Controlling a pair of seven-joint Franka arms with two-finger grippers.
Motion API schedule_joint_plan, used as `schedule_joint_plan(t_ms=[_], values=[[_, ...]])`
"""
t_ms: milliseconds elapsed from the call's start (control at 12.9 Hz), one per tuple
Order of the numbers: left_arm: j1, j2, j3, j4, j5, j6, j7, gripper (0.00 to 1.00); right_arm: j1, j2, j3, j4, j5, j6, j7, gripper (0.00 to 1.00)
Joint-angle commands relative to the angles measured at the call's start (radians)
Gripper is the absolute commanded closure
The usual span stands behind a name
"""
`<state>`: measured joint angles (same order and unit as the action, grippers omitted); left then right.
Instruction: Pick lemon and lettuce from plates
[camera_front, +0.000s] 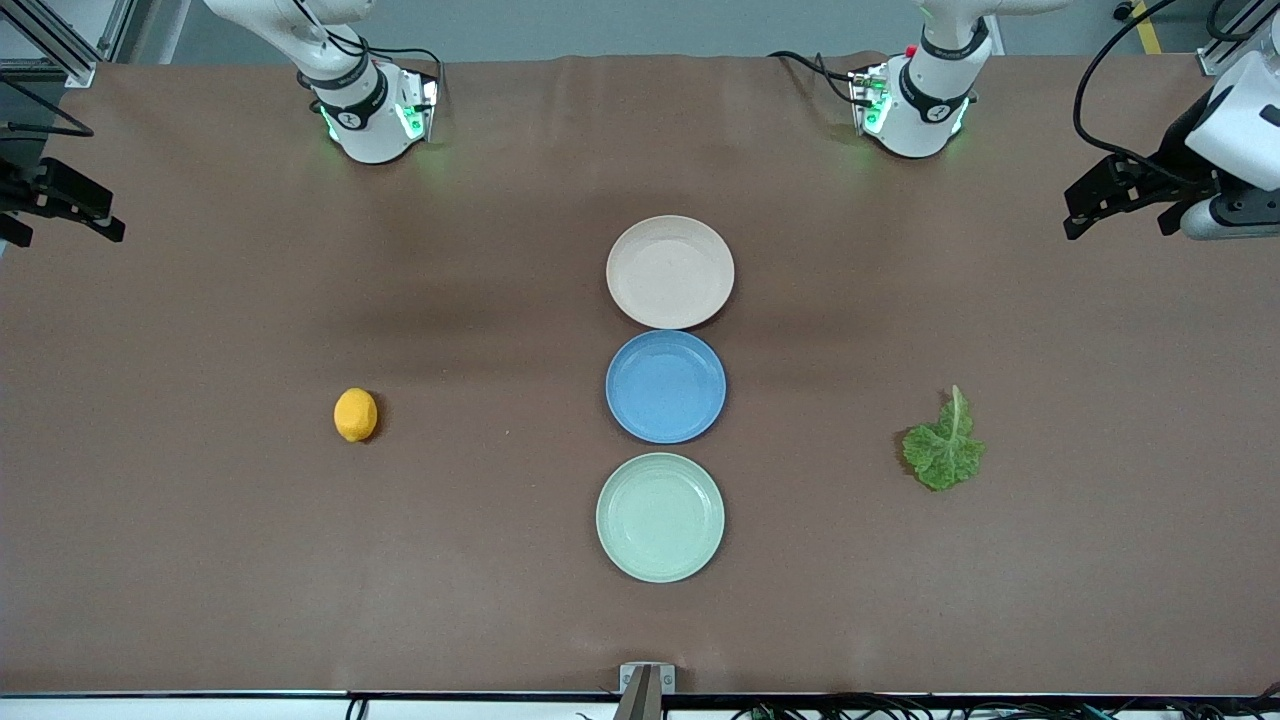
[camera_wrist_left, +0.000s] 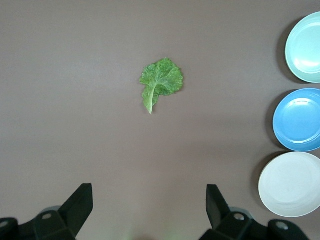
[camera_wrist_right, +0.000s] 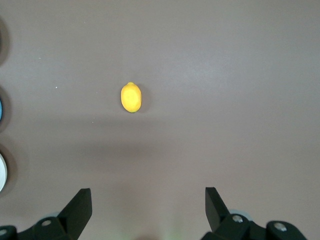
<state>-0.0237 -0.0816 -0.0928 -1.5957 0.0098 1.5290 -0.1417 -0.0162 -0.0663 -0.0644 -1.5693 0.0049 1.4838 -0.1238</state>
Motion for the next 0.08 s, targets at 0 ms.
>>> schedule_joint_plan(t_ms=[0], values=[[0.004,0.011,0.001,0.025,-0.022,-0.004,-0.001,0.0,0.013,-0.036,-0.014,-0.046,0.001,0.012,0.0,0.0]])
